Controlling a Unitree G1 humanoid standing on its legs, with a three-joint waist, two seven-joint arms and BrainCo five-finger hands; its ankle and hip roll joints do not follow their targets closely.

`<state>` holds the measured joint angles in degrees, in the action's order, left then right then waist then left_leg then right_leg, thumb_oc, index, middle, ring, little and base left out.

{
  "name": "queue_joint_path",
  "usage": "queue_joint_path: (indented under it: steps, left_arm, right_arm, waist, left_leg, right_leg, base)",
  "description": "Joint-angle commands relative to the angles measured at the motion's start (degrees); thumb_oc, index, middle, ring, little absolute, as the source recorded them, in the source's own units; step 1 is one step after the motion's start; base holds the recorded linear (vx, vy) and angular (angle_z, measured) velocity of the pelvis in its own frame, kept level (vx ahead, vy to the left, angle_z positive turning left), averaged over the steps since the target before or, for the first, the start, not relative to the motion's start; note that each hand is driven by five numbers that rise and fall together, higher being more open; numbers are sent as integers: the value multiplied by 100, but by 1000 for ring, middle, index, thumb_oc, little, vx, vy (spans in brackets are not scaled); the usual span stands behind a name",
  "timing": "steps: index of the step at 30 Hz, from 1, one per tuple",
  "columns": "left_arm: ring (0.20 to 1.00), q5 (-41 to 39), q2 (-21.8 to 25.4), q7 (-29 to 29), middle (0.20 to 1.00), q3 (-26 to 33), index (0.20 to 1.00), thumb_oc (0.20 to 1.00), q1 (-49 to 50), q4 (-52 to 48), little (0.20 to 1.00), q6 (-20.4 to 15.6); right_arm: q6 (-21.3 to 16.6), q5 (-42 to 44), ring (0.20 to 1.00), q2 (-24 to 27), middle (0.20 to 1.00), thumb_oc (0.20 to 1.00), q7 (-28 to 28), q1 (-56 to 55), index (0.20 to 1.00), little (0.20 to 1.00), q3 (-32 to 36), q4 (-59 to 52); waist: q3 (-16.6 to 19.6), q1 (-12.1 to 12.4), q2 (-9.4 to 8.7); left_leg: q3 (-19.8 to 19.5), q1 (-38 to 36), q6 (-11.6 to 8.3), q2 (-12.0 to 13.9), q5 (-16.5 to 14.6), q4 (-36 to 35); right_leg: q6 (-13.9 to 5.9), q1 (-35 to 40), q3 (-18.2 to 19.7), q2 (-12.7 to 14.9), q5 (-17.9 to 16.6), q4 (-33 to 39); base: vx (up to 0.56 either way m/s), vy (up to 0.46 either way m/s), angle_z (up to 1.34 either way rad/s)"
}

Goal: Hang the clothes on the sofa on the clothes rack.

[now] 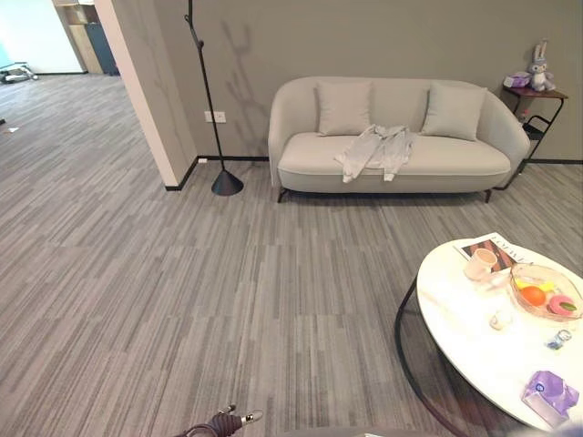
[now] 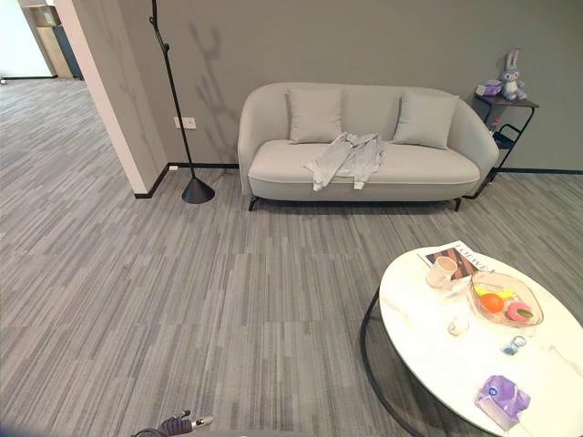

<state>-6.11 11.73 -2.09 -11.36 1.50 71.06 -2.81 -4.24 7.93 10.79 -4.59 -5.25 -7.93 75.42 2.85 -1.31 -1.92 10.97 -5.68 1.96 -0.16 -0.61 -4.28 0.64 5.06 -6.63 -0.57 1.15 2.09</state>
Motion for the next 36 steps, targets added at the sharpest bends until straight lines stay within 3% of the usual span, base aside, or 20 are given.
queue_joint_path:
  steps: [1,22,25,28,29,30,34,36]
  left_arm:
    - [1000,-89,-300,-45,1000,-128,1000,1000,-431,287,1000,-182]
    - [1000,32,-318,14,1000,-185,1000,1000,-600,62,1000,-168]
    - [1000,34,-303,-9,1000,-197,1000,1000,-628,-34,1000,-145]
    - [1000,59,-279,-28,1000,-182,1000,1000,-634,-64,1000,-137]
    - [1000,59,-280,-28,1000,-181,1000,1000,-635,-64,1000,-137]
    - [1000,78,-266,-32,1000,-192,1000,1000,-653,-25,1000,-141]
    - [1000,96,-225,-53,1000,-208,1000,1000,-609,-69,1000,-135]
    - [1000,56,-179,-70,1000,-202,1000,1000,-579,-147,1000,-141]
  right_arm:
    - [-58,61,1000,22,1000,1000,-51,241,1000,1000,7,253]
    - [-21,46,1000,50,1000,1000,-26,411,1000,1000,52,154]
    - [-13,50,1000,46,1000,1000,-41,453,1000,1000,67,75]
    - [-17,53,1000,97,1000,1000,-80,434,1000,1000,101,-10]
    - [-18,53,1000,99,1000,1000,-81,436,1000,1000,101,-9]
    - [-11,55,1000,100,1000,1000,-106,423,1000,1000,102,-40]
    - [-21,35,1000,111,1000,1000,-95,325,1000,1000,165,9]
    - [-25,43,1000,129,1000,1000,-78,314,1000,1000,157,-13]
  waist:
    - [-79,-51,207]
    - [-371,-32,362]
    - [-456,10,398]
    - [-645,-28,583]
    - [-647,-22,581]
    - [-780,-63,697]
    - [-781,-163,663]
    - [-811,-246,642]
  left_leg:
    - [-183,-130,-564,292,-22,-72]
    - [-256,-247,-574,201,119,-72]
    - [-241,-249,-566,163,178,-72]
    - [-244,-441,-547,189,228,-72]
    - [-239,-443,-547,185,227,-72]
    - [-223,-581,-560,267,244,-72]
    - [-322,-756,-588,233,172,-72]
    - [-453,-847,-551,227,89,-72]
  right_leg:
    - [-380,-165,-104,420,-755,291]
    - [-339,-143,-91,589,-851,231]
    - [-315,-254,-5,646,-823,-272]
    - [-339,-729,65,605,-850,-1624]
    - [-339,-739,72,607,-841,-1642]
    - [-334,-945,44,548,-804,-2095]
    - [-326,-994,-85,615,-782,-1345]
    - [-335,-1258,-182,560,-808,-421]
  base:
    - [0,0,0]
    - [23,41,-1]
    - [63,134,-9]
    - [78,145,-23]
    - [112,103,-29]
    - [164,59,-17]
    - [238,-33,-3]
    - [288,-150,-1]
